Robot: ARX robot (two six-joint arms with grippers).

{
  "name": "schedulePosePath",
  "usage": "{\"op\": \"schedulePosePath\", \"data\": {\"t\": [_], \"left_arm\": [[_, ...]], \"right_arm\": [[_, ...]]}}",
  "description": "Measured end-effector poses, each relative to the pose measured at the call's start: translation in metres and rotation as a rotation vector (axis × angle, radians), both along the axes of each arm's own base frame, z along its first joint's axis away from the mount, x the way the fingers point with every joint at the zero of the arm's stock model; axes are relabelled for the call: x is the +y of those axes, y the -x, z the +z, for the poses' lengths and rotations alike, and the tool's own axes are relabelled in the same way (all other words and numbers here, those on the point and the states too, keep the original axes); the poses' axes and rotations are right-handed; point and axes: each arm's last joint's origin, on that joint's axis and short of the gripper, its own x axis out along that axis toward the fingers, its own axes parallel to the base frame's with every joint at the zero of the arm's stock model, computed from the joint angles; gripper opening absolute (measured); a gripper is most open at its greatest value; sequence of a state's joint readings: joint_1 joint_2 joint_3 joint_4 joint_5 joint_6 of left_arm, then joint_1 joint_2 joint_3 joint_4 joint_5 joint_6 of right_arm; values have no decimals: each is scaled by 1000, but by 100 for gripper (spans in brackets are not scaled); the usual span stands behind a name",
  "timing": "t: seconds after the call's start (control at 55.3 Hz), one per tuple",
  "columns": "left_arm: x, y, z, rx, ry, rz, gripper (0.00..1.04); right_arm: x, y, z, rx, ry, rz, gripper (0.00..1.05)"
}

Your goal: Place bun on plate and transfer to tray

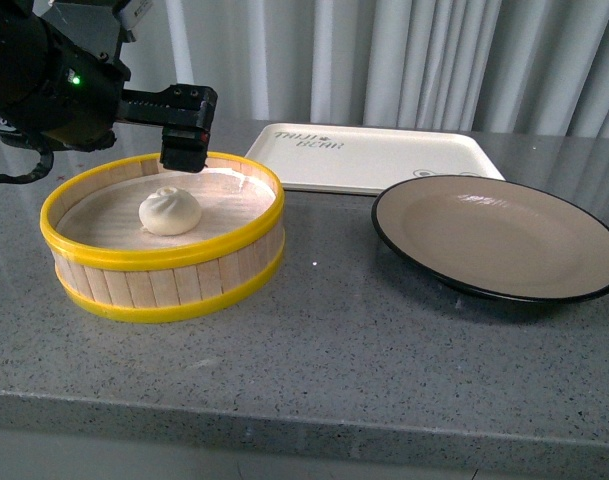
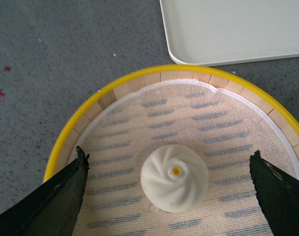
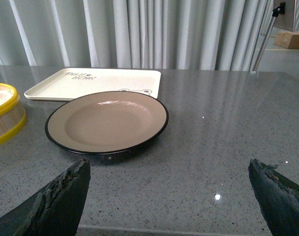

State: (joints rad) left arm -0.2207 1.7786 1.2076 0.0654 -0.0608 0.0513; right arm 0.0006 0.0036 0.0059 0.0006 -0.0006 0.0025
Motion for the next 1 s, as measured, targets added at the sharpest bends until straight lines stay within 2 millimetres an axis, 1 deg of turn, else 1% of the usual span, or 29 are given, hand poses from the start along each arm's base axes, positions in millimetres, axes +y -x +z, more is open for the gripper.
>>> {"op": "schedulePosePath", "data": {"t": [0.199, 0.507, 0.76, 0.995], "left_arm": [[-7, -6, -2, 0, 16, 11, 98], [-11, -18, -21, 28, 7, 59, 98], [-14, -23, -18, 5, 13, 60, 98], [-16, -23, -26, 42, 12, 57, 98]], "right_arm": [[0, 0, 0, 0, 0, 0, 96], [0, 0, 0, 0, 0, 0, 96], [0, 0, 0, 0, 0, 0, 96], [0, 0, 0, 0, 0, 0, 96]]}}
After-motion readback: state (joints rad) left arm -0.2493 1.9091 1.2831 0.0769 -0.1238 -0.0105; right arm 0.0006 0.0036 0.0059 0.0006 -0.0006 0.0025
